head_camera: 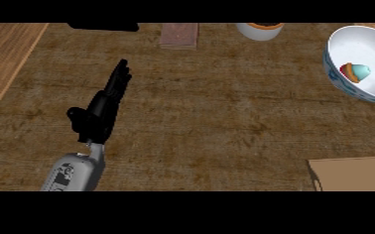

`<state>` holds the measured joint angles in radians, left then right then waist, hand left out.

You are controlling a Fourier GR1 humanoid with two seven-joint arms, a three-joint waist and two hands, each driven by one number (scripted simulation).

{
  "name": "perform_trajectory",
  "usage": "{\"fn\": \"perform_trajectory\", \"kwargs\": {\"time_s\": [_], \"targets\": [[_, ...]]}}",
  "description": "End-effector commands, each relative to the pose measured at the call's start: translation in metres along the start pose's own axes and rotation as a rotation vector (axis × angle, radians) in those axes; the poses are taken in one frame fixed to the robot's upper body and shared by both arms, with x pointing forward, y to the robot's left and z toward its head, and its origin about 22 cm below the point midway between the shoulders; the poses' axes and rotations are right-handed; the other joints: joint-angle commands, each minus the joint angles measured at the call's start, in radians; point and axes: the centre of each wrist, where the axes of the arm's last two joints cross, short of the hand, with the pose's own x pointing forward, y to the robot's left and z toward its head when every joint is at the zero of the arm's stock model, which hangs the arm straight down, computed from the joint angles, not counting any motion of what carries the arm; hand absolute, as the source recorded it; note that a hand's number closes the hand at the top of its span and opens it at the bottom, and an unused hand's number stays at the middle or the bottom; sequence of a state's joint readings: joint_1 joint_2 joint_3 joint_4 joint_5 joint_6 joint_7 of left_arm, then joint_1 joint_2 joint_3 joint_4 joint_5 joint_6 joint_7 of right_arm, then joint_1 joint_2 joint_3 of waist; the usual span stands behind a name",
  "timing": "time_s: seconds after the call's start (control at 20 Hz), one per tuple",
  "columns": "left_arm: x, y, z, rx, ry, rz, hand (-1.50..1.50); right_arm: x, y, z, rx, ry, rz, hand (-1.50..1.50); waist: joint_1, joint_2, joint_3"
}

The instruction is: Pick the cupcake from the plate and place it in the bowl

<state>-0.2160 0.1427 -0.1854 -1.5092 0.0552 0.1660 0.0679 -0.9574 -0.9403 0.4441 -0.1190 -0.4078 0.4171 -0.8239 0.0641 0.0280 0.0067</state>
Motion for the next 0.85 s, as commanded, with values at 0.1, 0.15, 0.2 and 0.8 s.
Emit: {"fn": "perform_trajectory", "kwargs": {"time_s": [0.1,0.15,0.2,0.8], "targets": [[-0.006,0.007,0.003,0.008,0.01,0.009,0.0,-0.002,-0.026,0.028,0.058,-0.029,-0.216,-1.5,-0.005,0.006,0.003],[-0.001,0.012,0.0,0.005,-0.007,0.001,0.0,-0.003,-0.027,0.031,0.067,-0.033,-0.218,-1.5,-0.007,0.006,0.004],[0.007,0.007,-0.003,0.014,0.005,-0.001,0.0,0.0,-0.027,0.026,0.086,-0.033,-0.232,-1.5,-0.007,0.001,0.003],[-0.002,0.014,0.003,0.003,-0.001,0.005,0.0,0.0,-0.039,0.048,0.154,-0.027,-0.273,-1.5,-0.015,0.004,0.007]]}}
